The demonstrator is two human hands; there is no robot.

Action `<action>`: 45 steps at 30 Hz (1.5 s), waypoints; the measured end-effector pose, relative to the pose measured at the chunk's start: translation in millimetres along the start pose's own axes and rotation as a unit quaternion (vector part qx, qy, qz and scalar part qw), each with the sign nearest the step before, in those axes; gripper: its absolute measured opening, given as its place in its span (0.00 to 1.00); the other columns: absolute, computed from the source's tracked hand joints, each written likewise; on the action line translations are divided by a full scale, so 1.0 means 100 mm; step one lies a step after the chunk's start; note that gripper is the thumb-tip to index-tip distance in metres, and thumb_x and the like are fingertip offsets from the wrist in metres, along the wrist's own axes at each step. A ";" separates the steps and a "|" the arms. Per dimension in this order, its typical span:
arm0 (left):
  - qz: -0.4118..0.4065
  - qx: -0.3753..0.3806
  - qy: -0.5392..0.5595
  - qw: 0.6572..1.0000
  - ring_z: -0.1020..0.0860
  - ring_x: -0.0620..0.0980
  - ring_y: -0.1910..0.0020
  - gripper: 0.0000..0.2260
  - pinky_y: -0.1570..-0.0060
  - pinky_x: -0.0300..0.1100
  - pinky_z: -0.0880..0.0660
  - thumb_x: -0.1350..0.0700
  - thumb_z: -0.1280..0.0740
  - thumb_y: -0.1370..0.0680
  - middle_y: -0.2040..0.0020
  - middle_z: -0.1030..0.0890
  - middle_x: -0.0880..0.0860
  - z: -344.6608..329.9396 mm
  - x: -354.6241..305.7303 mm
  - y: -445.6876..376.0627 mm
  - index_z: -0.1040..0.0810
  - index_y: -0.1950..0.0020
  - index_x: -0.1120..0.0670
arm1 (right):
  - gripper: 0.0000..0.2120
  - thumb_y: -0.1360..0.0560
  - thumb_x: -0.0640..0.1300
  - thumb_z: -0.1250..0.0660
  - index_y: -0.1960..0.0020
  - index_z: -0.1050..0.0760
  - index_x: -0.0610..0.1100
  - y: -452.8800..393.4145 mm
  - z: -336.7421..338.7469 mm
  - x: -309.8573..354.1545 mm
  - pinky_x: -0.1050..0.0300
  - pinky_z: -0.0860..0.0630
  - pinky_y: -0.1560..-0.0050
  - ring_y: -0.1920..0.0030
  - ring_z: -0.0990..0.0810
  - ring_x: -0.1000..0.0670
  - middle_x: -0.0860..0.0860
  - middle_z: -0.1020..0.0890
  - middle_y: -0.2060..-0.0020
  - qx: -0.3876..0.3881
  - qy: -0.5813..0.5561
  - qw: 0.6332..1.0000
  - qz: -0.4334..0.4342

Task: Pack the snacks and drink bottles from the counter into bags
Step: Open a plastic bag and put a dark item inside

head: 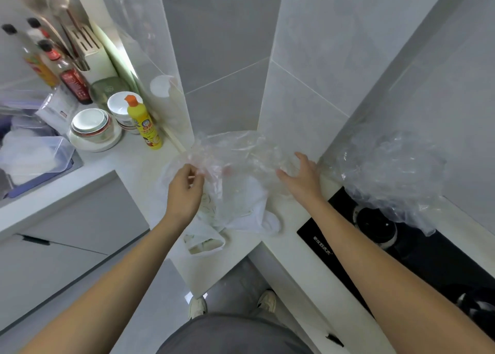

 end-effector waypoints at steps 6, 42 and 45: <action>0.075 -0.015 0.102 0.992 0.25 0.53 0.52 0.07 0.56 0.53 0.16 0.52 0.38 0.16 0.51 0.24 0.53 0.27 0.07 0.10 0.28 0.49 0.54 | 0.33 0.34 0.56 0.21 0.33 0.22 0.44 -0.19 -0.41 -0.35 0.45 0.20 0.37 0.43 0.17 0.46 0.47 0.17 0.41 0.131 -0.153 0.975 -0.091; -0.296 0.339 0.015 0.893 0.26 0.37 0.41 0.19 0.43 0.25 0.33 0.56 0.27 0.22 0.38 0.21 0.44 -2.29 -1.94 2.51 0.25 0.32 0.51 | 0.21 0.18 0.50 0.34 0.58 0.32 0.33 3.48 2.54 -1.72 0.53 0.33 0.62 0.70 0.34 0.48 0.45 0.34 0.68 -0.337 -0.202 0.917 -0.068; -0.298 0.356 0.009 0.886 0.26 0.38 0.41 0.19 0.46 0.22 0.34 0.57 0.28 0.22 0.38 0.21 0.45 -2.66 -1.95 3.10 0.25 0.32 0.51 | 0.19 0.18 0.48 0.35 0.61 0.34 0.38 3.90 2.82 -2.16 0.51 0.31 0.62 0.70 0.33 0.49 0.47 0.34 0.70 -0.337 -0.192 0.919 -0.065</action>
Point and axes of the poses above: each hand's wrist, its own y-axis away from the middle knuckle, its own z-axis out of the back of the hand, x = y × z, the point moved 9 cm from there along -y, towards the middle knuckle
